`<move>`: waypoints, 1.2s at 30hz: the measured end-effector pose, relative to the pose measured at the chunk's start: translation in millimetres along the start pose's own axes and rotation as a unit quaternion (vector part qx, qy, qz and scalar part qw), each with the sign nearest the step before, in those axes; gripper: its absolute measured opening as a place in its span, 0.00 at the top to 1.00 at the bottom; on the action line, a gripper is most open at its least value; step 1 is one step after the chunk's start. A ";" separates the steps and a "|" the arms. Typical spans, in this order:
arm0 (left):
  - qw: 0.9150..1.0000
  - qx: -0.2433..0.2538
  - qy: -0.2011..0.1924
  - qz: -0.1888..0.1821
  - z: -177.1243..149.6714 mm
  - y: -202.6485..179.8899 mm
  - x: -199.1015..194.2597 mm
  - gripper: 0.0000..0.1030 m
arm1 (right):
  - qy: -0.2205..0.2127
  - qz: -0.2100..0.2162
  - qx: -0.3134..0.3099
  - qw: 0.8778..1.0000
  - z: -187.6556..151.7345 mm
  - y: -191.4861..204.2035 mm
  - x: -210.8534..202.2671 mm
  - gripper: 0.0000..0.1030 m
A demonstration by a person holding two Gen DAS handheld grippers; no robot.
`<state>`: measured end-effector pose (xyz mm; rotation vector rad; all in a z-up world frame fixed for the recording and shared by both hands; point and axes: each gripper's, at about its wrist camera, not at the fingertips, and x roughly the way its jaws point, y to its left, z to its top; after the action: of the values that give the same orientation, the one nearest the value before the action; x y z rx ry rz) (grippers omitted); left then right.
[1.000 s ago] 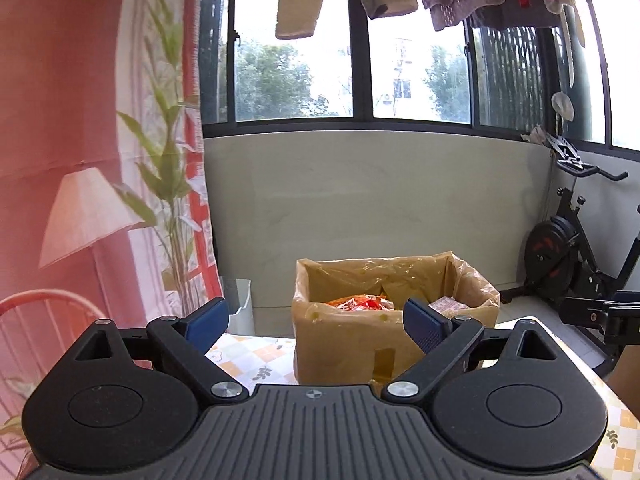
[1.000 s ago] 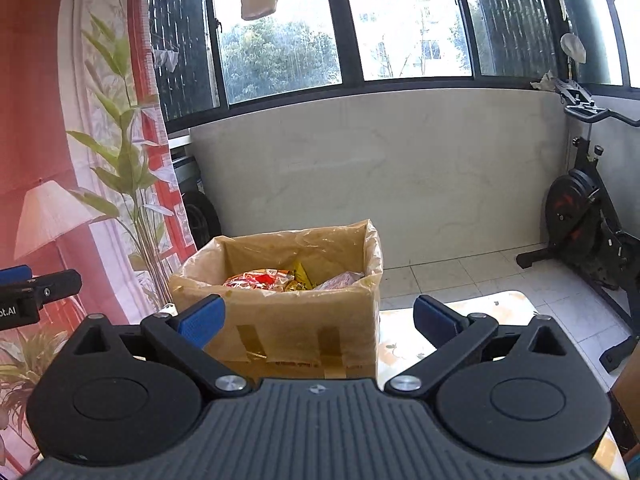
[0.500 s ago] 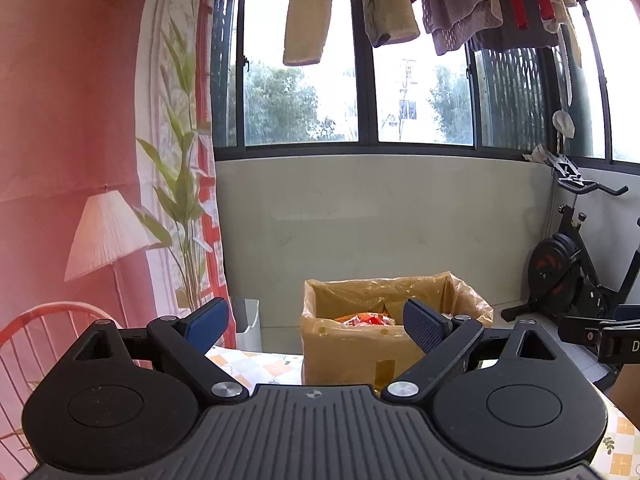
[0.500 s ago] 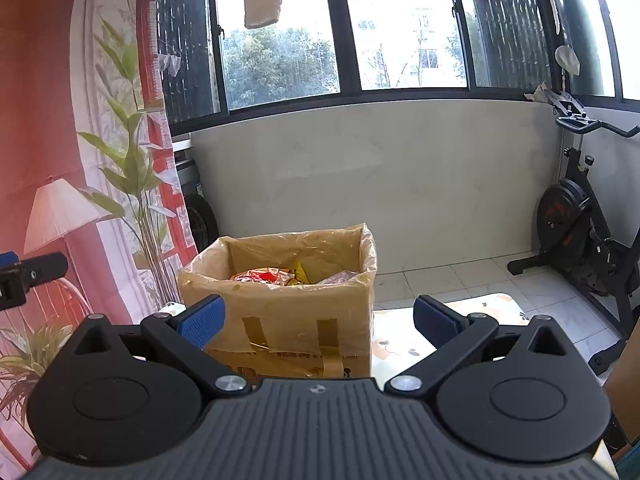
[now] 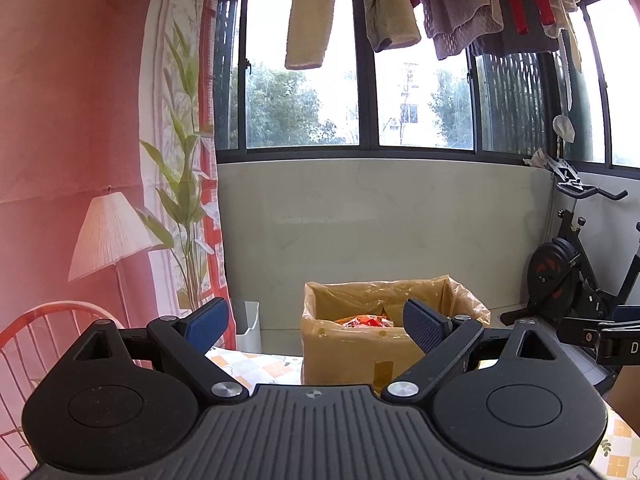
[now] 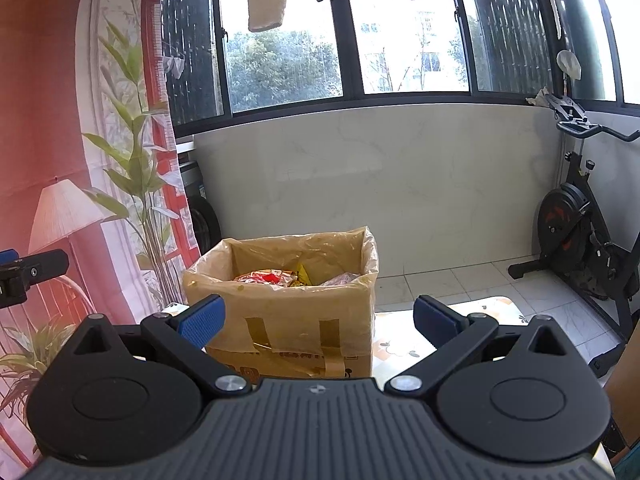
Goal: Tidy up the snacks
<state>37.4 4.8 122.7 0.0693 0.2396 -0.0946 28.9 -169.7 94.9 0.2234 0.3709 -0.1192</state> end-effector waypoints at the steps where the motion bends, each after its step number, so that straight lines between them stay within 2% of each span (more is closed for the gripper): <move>1: 1.000 -0.001 0.000 0.001 -0.2 0.2 0.0 0.07 | 0.000 0.000 0.000 1.000 0.0 -0.3 0.1 0.01; 36: 1.000 -0.015 -0.001 0.007 -3.2 -5.0 -6.5 0.08 | 0.001 0.001 -0.013 1.000 0.0 -0.5 -0.4 0.01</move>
<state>29.8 0.6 120.9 0.0421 0.2382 -0.0765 28.5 -170.2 94.9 0.1981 0.3743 -0.1122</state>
